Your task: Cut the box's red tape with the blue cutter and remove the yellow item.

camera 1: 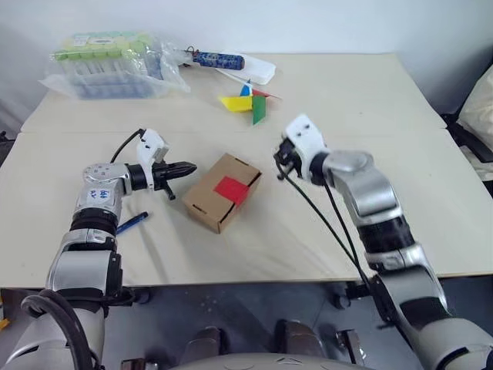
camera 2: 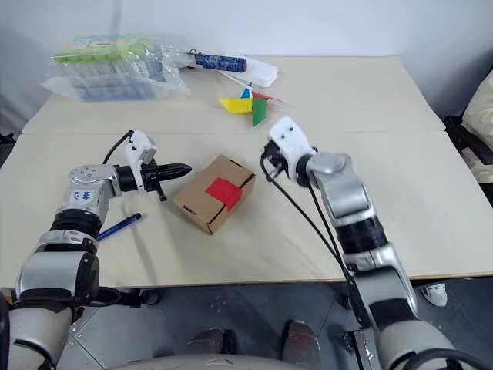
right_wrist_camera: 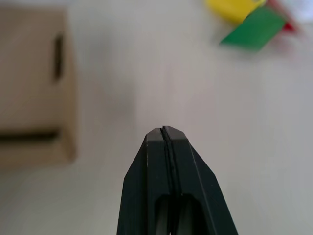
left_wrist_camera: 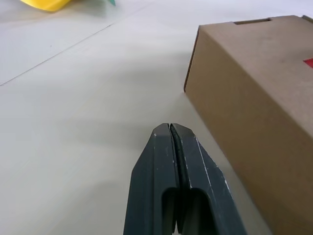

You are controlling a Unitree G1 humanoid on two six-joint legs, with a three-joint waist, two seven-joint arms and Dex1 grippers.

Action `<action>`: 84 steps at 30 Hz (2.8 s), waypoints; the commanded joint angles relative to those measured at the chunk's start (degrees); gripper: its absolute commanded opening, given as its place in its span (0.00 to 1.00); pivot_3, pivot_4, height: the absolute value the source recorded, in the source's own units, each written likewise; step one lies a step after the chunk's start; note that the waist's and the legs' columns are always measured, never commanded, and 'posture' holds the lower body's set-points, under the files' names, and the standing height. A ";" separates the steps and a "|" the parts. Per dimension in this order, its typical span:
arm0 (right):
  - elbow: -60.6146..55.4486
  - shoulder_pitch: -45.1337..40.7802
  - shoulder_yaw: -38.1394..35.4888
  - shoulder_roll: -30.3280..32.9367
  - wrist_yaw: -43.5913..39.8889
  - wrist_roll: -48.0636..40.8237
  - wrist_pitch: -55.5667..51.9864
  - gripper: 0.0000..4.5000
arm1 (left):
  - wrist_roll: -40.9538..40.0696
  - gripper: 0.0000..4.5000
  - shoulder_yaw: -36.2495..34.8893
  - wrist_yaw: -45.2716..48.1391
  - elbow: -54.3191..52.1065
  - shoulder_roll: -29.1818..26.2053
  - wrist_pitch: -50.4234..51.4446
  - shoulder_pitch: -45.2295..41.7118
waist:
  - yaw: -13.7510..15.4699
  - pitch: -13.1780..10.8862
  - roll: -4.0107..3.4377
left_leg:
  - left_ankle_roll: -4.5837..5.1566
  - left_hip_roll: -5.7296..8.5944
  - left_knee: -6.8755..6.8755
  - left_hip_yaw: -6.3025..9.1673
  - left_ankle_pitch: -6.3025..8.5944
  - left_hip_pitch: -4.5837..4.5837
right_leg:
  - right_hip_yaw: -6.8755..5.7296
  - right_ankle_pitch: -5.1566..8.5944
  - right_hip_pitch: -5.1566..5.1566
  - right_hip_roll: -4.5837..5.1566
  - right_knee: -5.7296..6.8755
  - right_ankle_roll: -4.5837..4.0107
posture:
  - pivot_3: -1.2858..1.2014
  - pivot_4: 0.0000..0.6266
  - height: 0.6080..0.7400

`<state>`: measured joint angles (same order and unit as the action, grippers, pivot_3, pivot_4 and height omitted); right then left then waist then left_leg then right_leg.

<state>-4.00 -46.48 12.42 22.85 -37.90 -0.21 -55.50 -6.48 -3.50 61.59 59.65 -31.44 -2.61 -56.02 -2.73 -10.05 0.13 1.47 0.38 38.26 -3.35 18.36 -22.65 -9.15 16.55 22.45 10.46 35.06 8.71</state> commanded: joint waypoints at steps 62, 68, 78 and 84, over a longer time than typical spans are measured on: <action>-26.68 8.57 -4.64 5.41 15.82 -21.13 -37.00 0.00 | 3.50 0.00 1.05 -11.45 12.27 9.77 -6.29 -10.98 | 2.35 -0.06 0.32 | 0.08 -0.04 0.85 -0.39 -0.03 -0.50 | 0.05 0.00 0.16 -0.05 0.02 0.00 | 0.52 0.24 1.00; -24.73 6.48 -5.87 1.50 20.07 -23.24 -37.00 0.00 | 4.53 0.00 1.48 -8.17 13.67 11.15 -5.65 -12.13 | 2.49 -0.06 0.32 | 0.08 -0.02 0.84 -0.39 -0.03 -0.49 | 0.06 0.00 0.15 -0.03 0.04 0.00 | 0.52 0.24 1.00; -21.67 2.07 -6.49 1.01 22.89 -26.47 -37.00 0.00 | 5.69 0.00 3.25 0.95 11.22 10.95 -4.54 -10.96 | 2.45 -0.06 0.33 | 0.08 -0.03 0.85 -0.38 -0.03 -0.50 | 0.06 0.00 0.15 -0.03 0.04 0.00 | 0.52 0.24 1.00; -25.35 5.46 -5.44 6.36 22.84 -32.44 -37.00 0.00 | 5.79 0.00 4.17 3.99 8.87 11.23 -4.87 -9.92 | 2.65 -0.06 0.34 | 0.09 -0.01 0.85 -0.36 -0.02 -0.51 | 0.05 0.00 0.14 -0.02 0.02 0.00 | 0.52 0.24 1.00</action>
<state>-26.04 -40.63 7.15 29.08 -14.81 -30.23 -92.24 -0.86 0.06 63.50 70.64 -21.37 -6.85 -65.93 -0.08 -10.12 0.47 1.57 0.37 39.11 -3.71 18.34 -23.16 -9.09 16.55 22.59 10.43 35.06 8.71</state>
